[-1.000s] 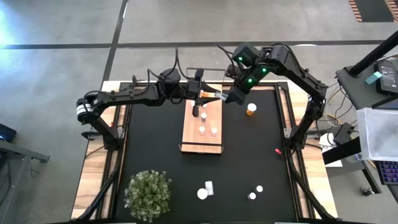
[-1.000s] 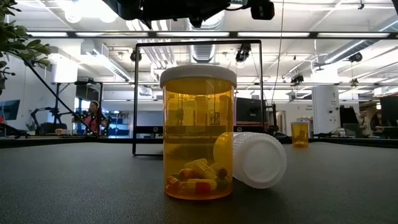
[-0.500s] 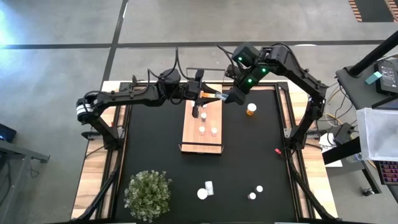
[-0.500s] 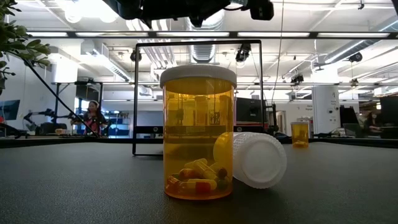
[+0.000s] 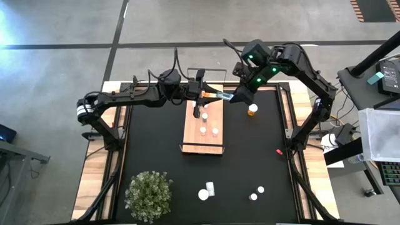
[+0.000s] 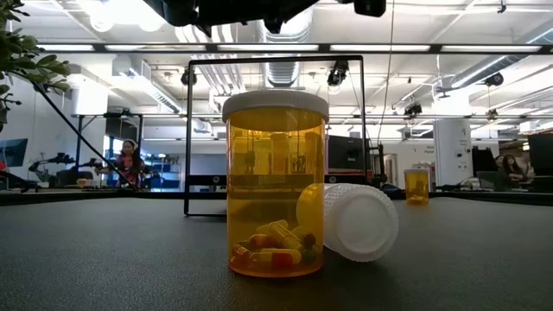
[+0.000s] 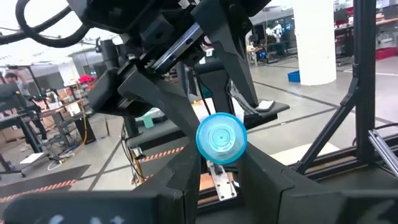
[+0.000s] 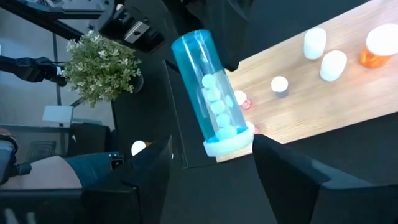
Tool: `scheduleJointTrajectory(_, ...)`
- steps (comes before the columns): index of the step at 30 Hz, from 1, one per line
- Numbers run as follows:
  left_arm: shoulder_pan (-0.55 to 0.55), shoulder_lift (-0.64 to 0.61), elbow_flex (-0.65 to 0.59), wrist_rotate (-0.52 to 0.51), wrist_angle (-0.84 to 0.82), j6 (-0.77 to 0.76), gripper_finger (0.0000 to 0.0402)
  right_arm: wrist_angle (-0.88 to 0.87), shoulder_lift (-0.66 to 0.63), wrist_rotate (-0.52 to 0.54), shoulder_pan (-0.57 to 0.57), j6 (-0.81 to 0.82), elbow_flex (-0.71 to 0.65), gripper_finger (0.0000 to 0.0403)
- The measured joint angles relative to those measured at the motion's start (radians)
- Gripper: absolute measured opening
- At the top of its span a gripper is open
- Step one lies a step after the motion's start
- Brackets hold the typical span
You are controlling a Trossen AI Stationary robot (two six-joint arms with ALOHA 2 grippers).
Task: Pick and place medicine bottles onto shelf by color
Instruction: Put the top blue pill bottle on the shelf aligned with the other blue pill bottle
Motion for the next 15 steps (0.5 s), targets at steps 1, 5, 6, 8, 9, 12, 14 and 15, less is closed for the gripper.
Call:
scheduleJointTrajectory(1,0.000,0.000,0.001,-0.007,0.003,0.000,0.0081,0.000,-0.006,0.001,0.000,0.000,0.000,0.0216)
scheduleJointTrajectory(5,-0.001,0.000,0.005,-0.018,0.064,0.000,0.0081,0.001,-0.024,0.026,0.000,-0.006,0.000,0.0220)
scheduleJointTrajectory(6,-0.001,0.000,0.005,-0.025,0.079,-0.001,0.0081,0.004,-0.028,0.031,0.000,-0.006,0.000,0.0221)
scheduleJointTrajectory(8,-0.001,0.000,0.005,-0.042,0.108,-0.001,0.0081,0.012,-0.039,0.037,0.000,-0.007,-0.001,0.0224)
scheduleJointTrajectory(9,-0.001,0.000,0.005,-0.042,0.121,-0.001,0.0081,0.022,-0.046,0.047,0.000,-0.007,-0.001,0.0226)
scheduleJointTrajectory(12,0.000,0.000,0.005,-0.043,0.173,0.000,0.0081,0.045,-0.071,0.088,0.000,-0.012,-0.001,0.0228)
scheduleJointTrajectory(14,0.000,0.000,0.008,-0.044,0.194,0.000,0.0081,0.068,-0.090,0.115,0.000,-0.030,-0.001,0.0228)
scheduleJointTrajectory(15,0.000,0.001,0.010,-0.044,0.210,0.000,0.0081,0.077,-0.100,0.127,0.000,-0.037,-0.001,0.0228)
